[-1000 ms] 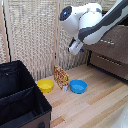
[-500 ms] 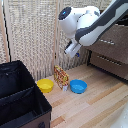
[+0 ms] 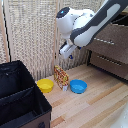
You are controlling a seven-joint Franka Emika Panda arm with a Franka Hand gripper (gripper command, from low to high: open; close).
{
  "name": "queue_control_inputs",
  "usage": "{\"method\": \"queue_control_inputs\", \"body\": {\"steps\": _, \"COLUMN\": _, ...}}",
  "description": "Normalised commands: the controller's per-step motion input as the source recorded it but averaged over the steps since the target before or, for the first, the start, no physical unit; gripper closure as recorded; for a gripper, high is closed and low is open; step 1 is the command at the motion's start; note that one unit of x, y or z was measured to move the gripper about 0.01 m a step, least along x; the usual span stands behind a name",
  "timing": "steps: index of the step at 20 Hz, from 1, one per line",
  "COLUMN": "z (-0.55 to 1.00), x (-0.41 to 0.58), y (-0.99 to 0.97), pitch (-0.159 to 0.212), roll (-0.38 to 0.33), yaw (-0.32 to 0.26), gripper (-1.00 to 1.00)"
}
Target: Locate and clasp the grip of the topmost drawer. Steadily and circumspectly yank the drawer open. Discover and seize the nutrition bar using your clamp. Deposit the nutrition bar in the accessible drawer. Unclench the nutrition bar.
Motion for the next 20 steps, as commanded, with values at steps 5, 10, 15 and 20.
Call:
{"method": "queue_control_inputs", "body": {"steps": 5, "z": 0.14, "x": 0.623, "y": 0.32, "pitch": 0.062, "roll": 0.271, "yaw": -0.093, "gripper": -1.00}}
{"method": "queue_control_inputs", "body": {"steps": 10, "z": 0.01, "x": 0.372, "y": 0.31, "pitch": 0.120, "roll": 0.331, "yaw": -0.143, "gripper": -1.00}}
{"method": "queue_control_inputs", "body": {"steps": 15, "z": 0.00, "x": 0.283, "y": 0.27, "pitch": 0.169, "roll": 0.343, "yaw": -0.162, "gripper": -1.00}}
{"method": "queue_control_inputs", "body": {"steps": 20, "z": 0.08, "x": 0.420, "y": 0.20, "pitch": 0.154, "roll": 0.285, "yaw": -0.184, "gripper": -1.00}}
